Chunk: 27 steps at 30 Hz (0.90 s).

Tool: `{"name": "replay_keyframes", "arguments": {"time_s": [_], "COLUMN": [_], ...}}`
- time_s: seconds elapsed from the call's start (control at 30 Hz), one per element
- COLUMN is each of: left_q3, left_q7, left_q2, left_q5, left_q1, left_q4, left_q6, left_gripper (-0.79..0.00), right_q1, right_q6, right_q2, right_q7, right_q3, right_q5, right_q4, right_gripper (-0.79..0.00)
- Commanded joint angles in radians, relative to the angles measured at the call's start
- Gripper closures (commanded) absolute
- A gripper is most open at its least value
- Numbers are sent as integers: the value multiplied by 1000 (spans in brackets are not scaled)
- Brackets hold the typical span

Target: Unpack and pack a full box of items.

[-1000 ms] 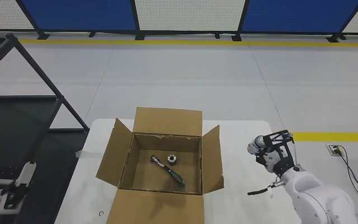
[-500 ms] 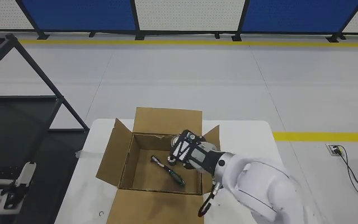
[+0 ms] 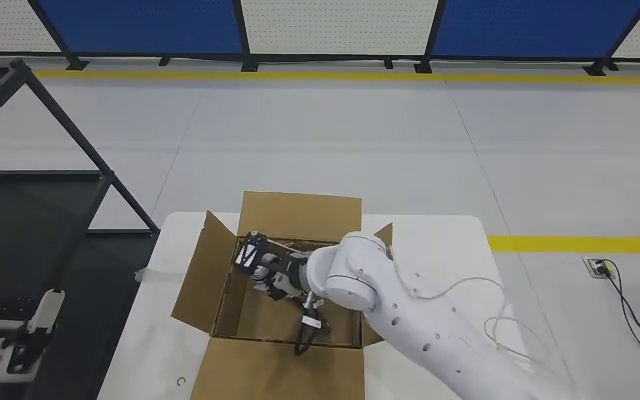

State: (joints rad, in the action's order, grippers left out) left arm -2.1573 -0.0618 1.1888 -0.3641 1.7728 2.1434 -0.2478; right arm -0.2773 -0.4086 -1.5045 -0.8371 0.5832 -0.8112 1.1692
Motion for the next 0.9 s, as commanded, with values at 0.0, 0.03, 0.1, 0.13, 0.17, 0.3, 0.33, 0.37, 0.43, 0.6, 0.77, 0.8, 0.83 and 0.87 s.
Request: {"name": "replay_keyframes", "arguments": {"time_s": [0.0,0.03,0.1,0.13,0.17,0.3,0.33,0.37,0.43,0.6,0.77,0.8,0.83,0.87], "left_q3": [0,0,0,0,0,0,0,0,0,0,0,0,0,0], "left_q7": [0,0,0,0,0,0,0,0,0,0,0,0,0,0], "left_q2": [0,0,0,0,0,0,0,0,0,0,0,0,0,0], "left_q5": [0,0,0,0,0,0,0,0,0,0,0,0,0,0], "left_q1": [0,0,0,0,0,0,0,0,0,0,0,0,0,0], "left_q4": [0,0,0,0,0,0,0,0,0,0,0,0,0,0], "left_q6": [0,0,0,0,0,0,0,0,0,0,0,0,0,0], "left_gripper": [-785,-785,-785,-785,-785,-785,-785,-785,-785,-785,-785,-785,-785,-785], "right_q1": [10,12,18,16,19,23,24,25,31,46,59,62,65,68], "right_q6": [-5,-9,-11,-16,-17,12,18,22,24,11,-17,-21,-27,-30], "right_q2": [-20,-31,-53,-64,-74,-118,-130,-140,-161,-204,-241,-247,-253,-259], "right_q7": [22,35,62,81,97,149,161,170,186,212,224,226,228,232], "right_q3": [-31,-46,-74,-85,-96,-143,-152,-159,-172,-188,-198,-198,-199,-199], "right_q5": [5,12,13,18,17,-11,-14,-16,-22,-23,-24,-23,-24,-24], "right_q4": [-73,-106,-169,-200,-230,-325,-342,-362,-396,-487,-557,-570,-582,-594], "right_gripper": [0,0,0,0,0,0,0,0,0,0,-135,-234,-317,-354]}}
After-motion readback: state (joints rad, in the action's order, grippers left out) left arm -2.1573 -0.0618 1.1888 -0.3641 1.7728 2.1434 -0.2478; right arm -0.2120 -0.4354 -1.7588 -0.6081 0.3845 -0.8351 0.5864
